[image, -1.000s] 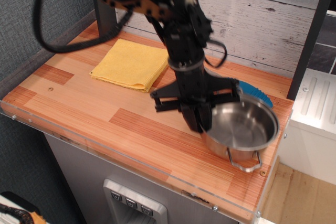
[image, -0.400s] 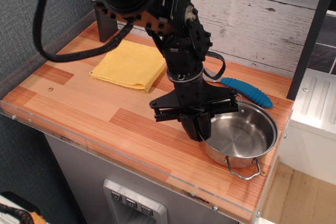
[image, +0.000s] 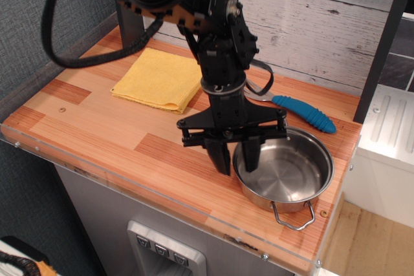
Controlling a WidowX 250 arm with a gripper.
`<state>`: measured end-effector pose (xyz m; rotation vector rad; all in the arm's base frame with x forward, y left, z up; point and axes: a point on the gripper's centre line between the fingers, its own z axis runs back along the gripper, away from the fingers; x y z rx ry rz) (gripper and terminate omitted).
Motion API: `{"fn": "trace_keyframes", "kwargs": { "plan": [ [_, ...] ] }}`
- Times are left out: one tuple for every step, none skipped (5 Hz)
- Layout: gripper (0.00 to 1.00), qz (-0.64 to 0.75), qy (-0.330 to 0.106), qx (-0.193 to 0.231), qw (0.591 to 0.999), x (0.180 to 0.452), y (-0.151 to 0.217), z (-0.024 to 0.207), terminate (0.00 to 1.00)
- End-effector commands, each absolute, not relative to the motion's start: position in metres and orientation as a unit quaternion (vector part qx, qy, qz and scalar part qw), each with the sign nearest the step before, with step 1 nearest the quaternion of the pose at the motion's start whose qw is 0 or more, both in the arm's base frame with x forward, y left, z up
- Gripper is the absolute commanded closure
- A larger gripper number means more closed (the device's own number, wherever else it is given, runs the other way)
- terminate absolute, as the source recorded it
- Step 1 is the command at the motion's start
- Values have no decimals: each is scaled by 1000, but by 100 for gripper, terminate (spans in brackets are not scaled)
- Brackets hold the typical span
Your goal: Move the pot to the front right of the table so that the blue utensil is in front of it.
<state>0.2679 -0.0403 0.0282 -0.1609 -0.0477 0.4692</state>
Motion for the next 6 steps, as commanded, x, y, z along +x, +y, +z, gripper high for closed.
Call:
{"fn": "trace_keyframes", "kwargs": {
  "plan": [
    [0, 250, -64, -72, 963, 264, -28, 70, 0],
    [0, 277, -82, -62, 955, 265, -14, 94, 0],
    [0, 296, -95, -42, 949, 263, 10, 106, 0],
    [0, 317, -85, -12, 945, 262, 47, 113, 0],
    [0, 339, -73, 6, 938, 256, 85, 117, 0],
    [0, 372, -82, 7, 925, 247, 112, 116, 0]
  ]
}}
